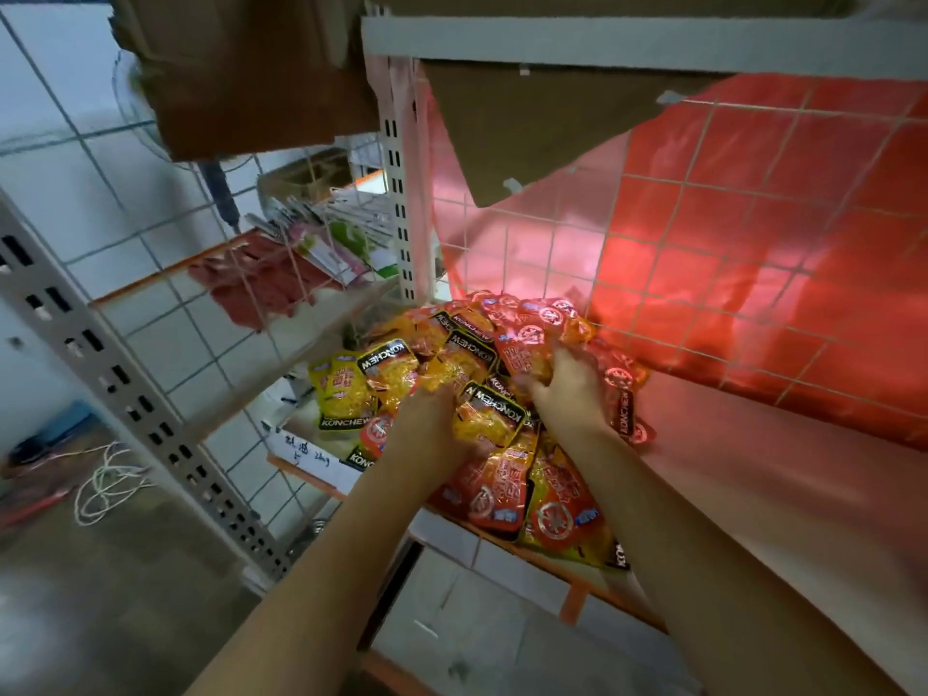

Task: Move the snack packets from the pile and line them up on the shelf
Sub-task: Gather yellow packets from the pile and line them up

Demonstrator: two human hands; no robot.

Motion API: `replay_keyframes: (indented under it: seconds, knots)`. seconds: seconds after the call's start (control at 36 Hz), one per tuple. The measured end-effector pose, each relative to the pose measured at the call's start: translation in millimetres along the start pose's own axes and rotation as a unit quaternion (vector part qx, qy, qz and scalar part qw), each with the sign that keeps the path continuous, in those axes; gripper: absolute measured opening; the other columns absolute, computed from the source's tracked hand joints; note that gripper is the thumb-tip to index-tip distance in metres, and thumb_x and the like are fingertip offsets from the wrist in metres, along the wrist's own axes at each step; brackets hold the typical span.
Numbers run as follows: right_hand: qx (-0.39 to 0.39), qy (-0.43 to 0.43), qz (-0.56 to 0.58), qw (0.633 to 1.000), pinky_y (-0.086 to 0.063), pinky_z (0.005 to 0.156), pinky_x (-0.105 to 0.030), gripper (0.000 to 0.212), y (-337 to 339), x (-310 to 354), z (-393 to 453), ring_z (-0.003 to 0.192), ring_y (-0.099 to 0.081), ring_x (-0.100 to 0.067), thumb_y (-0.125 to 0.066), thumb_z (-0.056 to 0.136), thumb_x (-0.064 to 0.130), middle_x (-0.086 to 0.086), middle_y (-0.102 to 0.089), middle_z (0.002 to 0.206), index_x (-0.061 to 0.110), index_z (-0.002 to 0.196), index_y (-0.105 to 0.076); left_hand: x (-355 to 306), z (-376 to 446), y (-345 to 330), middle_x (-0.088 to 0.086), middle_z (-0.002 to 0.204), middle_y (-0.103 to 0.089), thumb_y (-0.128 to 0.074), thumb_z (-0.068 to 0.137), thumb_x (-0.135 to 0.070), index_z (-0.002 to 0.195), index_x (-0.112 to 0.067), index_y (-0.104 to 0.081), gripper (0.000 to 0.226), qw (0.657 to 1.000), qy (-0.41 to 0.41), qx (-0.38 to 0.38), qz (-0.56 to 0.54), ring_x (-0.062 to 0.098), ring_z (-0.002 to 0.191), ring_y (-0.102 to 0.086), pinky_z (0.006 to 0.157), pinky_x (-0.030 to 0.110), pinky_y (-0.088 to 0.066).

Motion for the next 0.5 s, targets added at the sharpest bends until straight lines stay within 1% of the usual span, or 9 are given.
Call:
replay_keyframes:
  seconds: [0.03,0.11,0.19,0.22,0.28,0.36,0.44,0.47,0.5]
  knots:
    - [-0.008,-0.015,0.013,1.0,-0.036,0.098,-0.033,0.065,1.4,-2.7,-1.5,0.119,-0.047,-0.025,-0.064,0.085,0.038,-0.008,-0.054,0.121,0.011,0.138,-0.039,0.9,1.2,0.2,0.009,0.121,-0.05,-0.078,0.07,-0.043,0.12,-0.011,-0.048,0.067,1.0,-0.001,0.005,-0.007,0.024,0.114,-0.045,0.092,0.033,-0.041]
    - [-0.041,-0.049,0.053,0.997,-0.039,0.08,-0.027,0.051,7.6,-11.2,-9.4,0.099,-0.054,-0.02,-0.069,0.082,0.035,-0.004,-0.056,0.101,0.007,0.12,-0.051,5.2,5.3,2.6,0.007,0.114,-0.057,-0.081,0.067,-0.04,0.113,-0.01,-0.05,0.063,0.998,-0.002,0.006,-0.057,0.022,0.104,-0.053,0.085,0.033,-0.045]
    - [-0.116,-0.053,0.071,0.989,-0.043,0.083,-0.03,0.044,22.9,-18.1,-22.1,0.101,-0.056,-0.024,-0.072,0.079,0.031,-0.005,-0.06,0.105,0.009,0.114,-0.056,9.6,8.3,6.8,0.005,0.109,-0.06,-0.082,0.068,-0.038,0.112,-0.01,-0.051,0.06,0.994,-0.003,-0.003,-0.113,0.022,0.099,-0.056,0.079,0.032,-0.045]
    - [-0.142,-0.051,0.087,0.985,-0.044,0.083,-0.031,0.041,30.1,-19.6,-28.3,0.098,-0.057,-0.024,-0.073,0.079,0.027,-0.005,-0.062,0.103,0.009,0.113,-0.058,10.0,8.9,8.7,0.006,0.107,-0.06,-0.081,0.069,-0.037,0.112,-0.01,-0.052,0.059,0.991,-0.006,-0.006,-0.131,0.022,0.096,-0.056,0.079,0.031,-0.045]
    - [-0.168,-0.045,0.128,0.976,-0.043,0.074,-0.027,0.032,40.9,-21.4,-40.9,0.084,-0.058,-0.019,-0.074,0.078,0.021,0.001,-0.062,0.092,0.01,0.106,-0.062,9.1,10.1,12.0,0.006,0.099,-0.059,-0.08,0.071,-0.033,0.109,-0.009,-0.052,0.053,0.985,-0.016,-0.007,-0.174,0.021,0.089,-0.055,0.077,0.032,-0.047]
    - [-0.164,-0.04,0.19,0.967,-0.042,0.068,-0.023,0.021,46.3,-27.2,-56.4,0.08,-0.061,-0.016,-0.074,0.078,0.017,0.004,-0.064,0.086,0.014,0.096,-0.063,2.6,10.9,18.6,0.001,0.082,-0.058,-0.079,0.074,-0.027,0.102,-0.014,-0.054,0.04,0.971,-0.055,-0.032,-0.231,0.023,0.08,-0.058,0.071,0.034,-0.049]
    - [-0.15,-0.052,0.315,0.936,-0.05,0.071,-0.025,0.021,47.6,-34.0,-73.8,0.08,-0.066,-0.015,-0.073,0.077,0.009,0.0,-0.069,0.089,0.013,0.095,-0.064,-11.4,8.0,29.7,-0.008,0.067,-0.05,-0.076,0.075,-0.02,0.089,-0.018,-0.052,0.028,0.953,-0.112,-0.081,-0.269,0.015,0.064,-0.05,0.057,0.023,-0.039]
    - [-0.142,-0.055,0.353,0.923,-0.051,0.069,-0.025,0.02,48.1,-34.5,-79.9,0.078,-0.067,-0.012,-0.072,0.077,0.007,0.0,-0.07,0.088,0.014,0.095,-0.065,-17.0,6.3,32.4,-0.008,0.066,-0.05,-0.076,0.076,-0.018,0.089,-0.016,-0.053,0.026,0.948,-0.126,-0.088,-0.278,0.012,0.061,-0.047,0.054,0.018,-0.036]
    - [-0.132,-0.055,0.385,0.912,-0.051,0.068,-0.024,0.02,49.0,-33.9,-85.6,0.078,-0.067,-0.01,-0.071,0.078,0.005,0.001,-0.071,0.088,0.015,0.093,-0.066,-22.5,5.0,33.6,-0.005,0.067,-0.052,-0.075,0.076,-0.015,0.09,-0.013,-0.055,0.024,0.944,-0.14,-0.091,-0.286,0.011,0.061,-0.047,0.054,0.017,-0.036]
Point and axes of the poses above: each hand's wrist, its own z-axis towards the middle knuckle, its own y-axis out of the back of the hand, x = y × z, the point moved 9 cm from there along z, towards the middle knuckle
